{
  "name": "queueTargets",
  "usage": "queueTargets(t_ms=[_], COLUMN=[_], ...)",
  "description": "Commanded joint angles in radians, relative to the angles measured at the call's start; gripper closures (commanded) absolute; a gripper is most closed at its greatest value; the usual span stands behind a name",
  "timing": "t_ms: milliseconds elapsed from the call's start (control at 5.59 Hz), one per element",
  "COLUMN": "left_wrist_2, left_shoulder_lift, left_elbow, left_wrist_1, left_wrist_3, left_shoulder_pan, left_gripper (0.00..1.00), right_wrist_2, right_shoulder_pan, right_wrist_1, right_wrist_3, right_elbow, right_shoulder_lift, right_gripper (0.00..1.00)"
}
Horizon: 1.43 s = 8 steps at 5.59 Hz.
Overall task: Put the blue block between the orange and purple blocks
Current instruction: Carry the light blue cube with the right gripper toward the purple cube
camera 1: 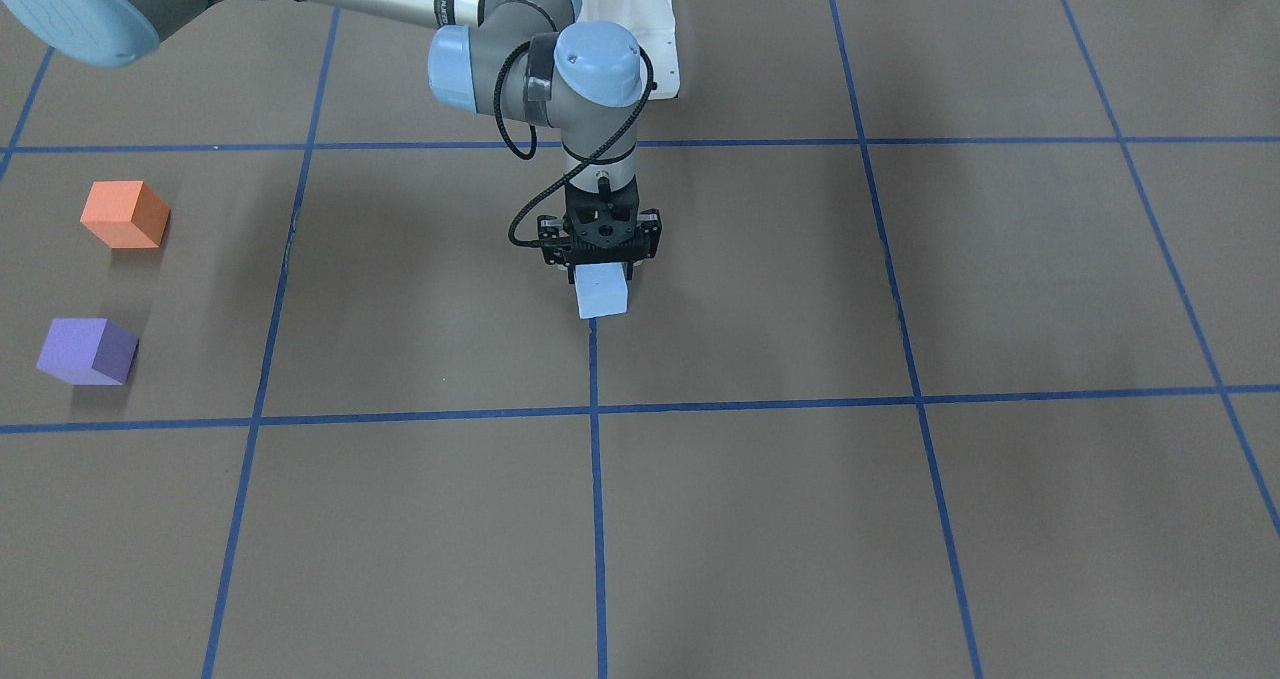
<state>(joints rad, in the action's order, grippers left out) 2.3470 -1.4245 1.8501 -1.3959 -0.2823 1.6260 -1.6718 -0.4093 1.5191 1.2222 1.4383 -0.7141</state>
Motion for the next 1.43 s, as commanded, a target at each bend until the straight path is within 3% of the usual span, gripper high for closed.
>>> queueTargets(t_ms=[0,179,358,537,716,895,1253], left_wrist_2=[-0.001,0.0,0.0,0.0,0.0,-0.001,0.0], left_shoulder_lift=[-0.001,0.001,0.007,0.015,0.013,0.013,0.009], left_elbow=[-0.002,-0.008,-0.006,0.02,0.023,0.023,0.023], left_wrist_1=[0.002,0.003,0.003,-0.001,-0.026,-0.035,-0.037], left_wrist_3=[0.011,0.012,0.014,0.151,0.173,0.175,0.173], left_shoulder_pan=[0.0,0.0,0.001,0.0,-0.003,-0.005,-0.008], left_gripper=[0.0,0.0,0.0,0.0,0.0,0.0,0.0], right_wrist_2=[-0.017,-0.11,-0.22,-0.335,-0.424,-0.43,-0.497], right_shoulder_pan=[-0.055,-0.156,-0.284,-0.424,-0.506,-0.555,-0.627], right_wrist_1=[0.01,0.016,0.112,0.221,0.214,0.138,-0.156], right_wrist_3=[-0.004,-0.027,-0.15,-0.334,-0.377,-0.424,-0.477], right_elbow=[0.058,0.171,0.342,0.478,0.534,0.565,0.553], right_shoulder_lift=[-0.017,-0.113,-0.228,-0.331,-0.478,-0.631,-0.959], right_gripper=[1.0,1.0,1.0,1.0,1.0,1.0,1.0])
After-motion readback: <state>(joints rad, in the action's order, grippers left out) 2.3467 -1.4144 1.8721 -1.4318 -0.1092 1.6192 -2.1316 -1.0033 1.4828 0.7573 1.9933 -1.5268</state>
